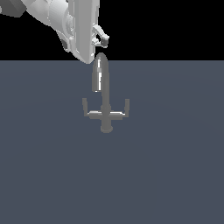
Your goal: Turn on the faucet by rotating a designated handle.
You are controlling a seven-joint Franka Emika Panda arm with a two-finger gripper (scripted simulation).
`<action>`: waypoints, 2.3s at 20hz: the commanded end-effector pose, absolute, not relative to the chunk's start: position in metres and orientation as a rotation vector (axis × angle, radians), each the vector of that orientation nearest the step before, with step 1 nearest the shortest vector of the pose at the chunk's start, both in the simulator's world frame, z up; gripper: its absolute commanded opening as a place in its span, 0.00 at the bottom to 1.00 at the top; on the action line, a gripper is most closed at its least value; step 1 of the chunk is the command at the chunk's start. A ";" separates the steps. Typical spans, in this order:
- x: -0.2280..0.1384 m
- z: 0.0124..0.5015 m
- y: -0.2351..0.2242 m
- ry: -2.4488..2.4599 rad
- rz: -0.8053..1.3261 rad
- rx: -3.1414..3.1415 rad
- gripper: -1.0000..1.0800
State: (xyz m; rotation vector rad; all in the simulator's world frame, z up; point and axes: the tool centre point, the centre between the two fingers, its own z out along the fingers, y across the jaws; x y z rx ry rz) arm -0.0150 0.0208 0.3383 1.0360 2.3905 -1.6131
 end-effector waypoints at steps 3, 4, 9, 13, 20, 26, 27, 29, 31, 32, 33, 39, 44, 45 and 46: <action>-0.003 0.322 0.028 2.461 -1.707 0.849 0.00; 0.000 0.318 0.030 2.475 -1.727 0.807 0.00; 0.012 0.298 0.039 2.537 -1.827 0.596 0.00; 0.021 0.282 0.047 2.577 -1.905 0.424 0.00; 0.035 0.251 0.060 2.627 -2.036 0.118 0.00; 0.044 0.224 0.071 2.649 -2.144 -0.150 0.00; 0.045 0.219 0.073 2.651 -2.161 -0.195 0.00; 0.048 0.209 0.077 2.653 -2.196 -0.285 0.00; 0.050 0.200 0.081 2.653 -2.230 -0.376 0.00; 0.051 0.195 0.082 2.652 -2.246 -0.421 0.00; 0.052 0.190 0.084 2.650 -2.263 -0.467 0.00; 0.056 0.162 0.094 2.632 -2.353 -0.724 0.00; 0.057 0.145 0.100 2.612 -2.405 -0.881 0.00; 0.057 0.142 0.101 2.608 -2.413 -0.905 0.00; 0.057 0.140 0.101 2.605 -2.420 -0.928 0.00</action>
